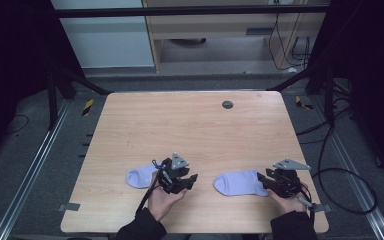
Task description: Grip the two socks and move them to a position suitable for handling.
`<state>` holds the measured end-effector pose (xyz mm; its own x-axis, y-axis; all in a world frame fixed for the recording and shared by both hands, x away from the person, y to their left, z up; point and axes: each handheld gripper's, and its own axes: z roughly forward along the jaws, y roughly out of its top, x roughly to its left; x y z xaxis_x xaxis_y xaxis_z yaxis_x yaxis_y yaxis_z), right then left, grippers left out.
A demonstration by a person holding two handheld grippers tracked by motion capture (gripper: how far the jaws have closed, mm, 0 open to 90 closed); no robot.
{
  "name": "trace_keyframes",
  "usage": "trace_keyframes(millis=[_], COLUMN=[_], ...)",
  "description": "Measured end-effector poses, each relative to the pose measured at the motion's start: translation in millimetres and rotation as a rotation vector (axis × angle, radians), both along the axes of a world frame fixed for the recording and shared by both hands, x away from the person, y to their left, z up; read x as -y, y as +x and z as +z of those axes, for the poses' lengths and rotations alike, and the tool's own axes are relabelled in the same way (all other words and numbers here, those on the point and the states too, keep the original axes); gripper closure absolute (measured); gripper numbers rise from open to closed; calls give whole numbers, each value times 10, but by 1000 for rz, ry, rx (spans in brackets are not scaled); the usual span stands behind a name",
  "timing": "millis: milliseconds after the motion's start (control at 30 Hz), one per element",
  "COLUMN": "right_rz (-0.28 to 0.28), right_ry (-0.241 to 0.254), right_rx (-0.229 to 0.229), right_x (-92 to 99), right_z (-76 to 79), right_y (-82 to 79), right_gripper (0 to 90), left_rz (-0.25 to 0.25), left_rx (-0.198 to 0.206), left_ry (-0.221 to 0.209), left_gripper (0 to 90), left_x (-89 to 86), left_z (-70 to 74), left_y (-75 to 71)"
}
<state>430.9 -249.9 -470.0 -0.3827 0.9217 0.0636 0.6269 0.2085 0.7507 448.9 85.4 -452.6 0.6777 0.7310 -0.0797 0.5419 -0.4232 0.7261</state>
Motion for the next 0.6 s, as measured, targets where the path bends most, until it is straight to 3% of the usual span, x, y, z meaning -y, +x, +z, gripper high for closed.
trace_keyframes(millis=[333, 600], right_rz=[-10, -12], right_ry=[-35, -52], right_rx=[-61, -92], right_x=[87, 131], right_z=[-154, -221], right_y=[43, 58], right_gripper=[596, 642], left_rz=[-60, -82], left_rx=[-32, -53], left_ry=[18, 40], left_gripper=[607, 627], left_x=[411, 618], left_z=[-171, -295], left_y=[10, 27])
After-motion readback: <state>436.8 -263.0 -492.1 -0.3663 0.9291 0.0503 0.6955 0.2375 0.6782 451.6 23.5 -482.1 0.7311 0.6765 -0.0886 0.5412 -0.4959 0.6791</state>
